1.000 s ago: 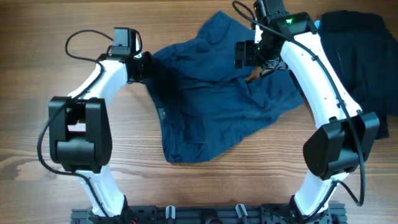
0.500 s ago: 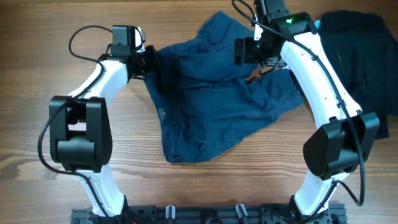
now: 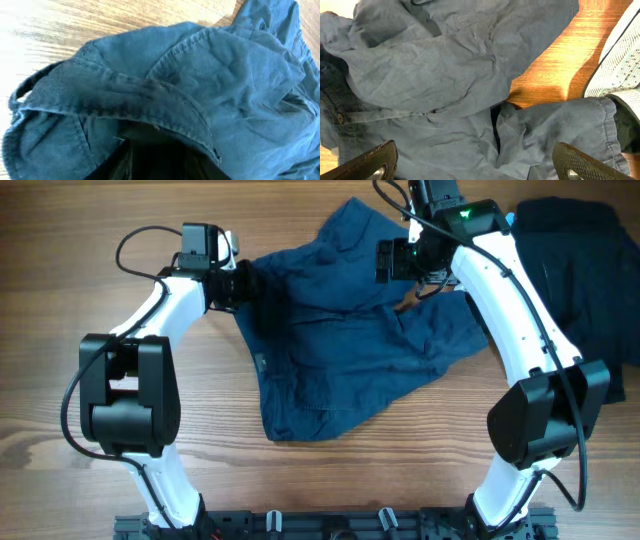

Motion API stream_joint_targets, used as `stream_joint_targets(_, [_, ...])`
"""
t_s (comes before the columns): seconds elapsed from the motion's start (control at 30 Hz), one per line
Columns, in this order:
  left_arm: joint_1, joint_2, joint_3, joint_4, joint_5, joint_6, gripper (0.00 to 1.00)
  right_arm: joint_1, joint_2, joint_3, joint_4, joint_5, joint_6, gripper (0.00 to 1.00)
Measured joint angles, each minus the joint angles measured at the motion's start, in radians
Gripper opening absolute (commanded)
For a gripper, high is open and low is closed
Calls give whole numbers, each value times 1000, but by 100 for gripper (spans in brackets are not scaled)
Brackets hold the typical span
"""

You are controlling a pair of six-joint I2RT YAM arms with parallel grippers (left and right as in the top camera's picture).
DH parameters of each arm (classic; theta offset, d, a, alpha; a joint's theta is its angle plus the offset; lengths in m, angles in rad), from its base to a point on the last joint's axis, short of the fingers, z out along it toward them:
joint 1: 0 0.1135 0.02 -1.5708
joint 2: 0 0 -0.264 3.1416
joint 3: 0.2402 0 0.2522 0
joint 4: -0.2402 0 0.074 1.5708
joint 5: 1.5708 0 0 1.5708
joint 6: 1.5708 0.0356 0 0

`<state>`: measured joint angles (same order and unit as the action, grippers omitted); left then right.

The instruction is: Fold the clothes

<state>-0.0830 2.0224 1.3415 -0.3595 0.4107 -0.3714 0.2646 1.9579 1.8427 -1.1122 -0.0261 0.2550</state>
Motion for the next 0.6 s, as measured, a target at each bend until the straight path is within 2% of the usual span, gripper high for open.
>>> stream_joint_targets(0.13, [0,0,0,-11,15,23,45,0,0,0,13,0,0,100])
stream_joint_targets(0.4, [35,-3,0,-124,33,100,46,0,0,0,22,0,0,100])
stream_joint_targets(0.43, [48,-8,0,-131,34,103,49,0,0,0,22,0,0,100])
stream_joint_targets(0.5, [68,-33,-2,-135,37,114,65,0,0,0,23,0,0,100])
stream_joint_targets(0.6, [81,-108,-2,-106,42,139,69,0,0,0,34,0,0,100])
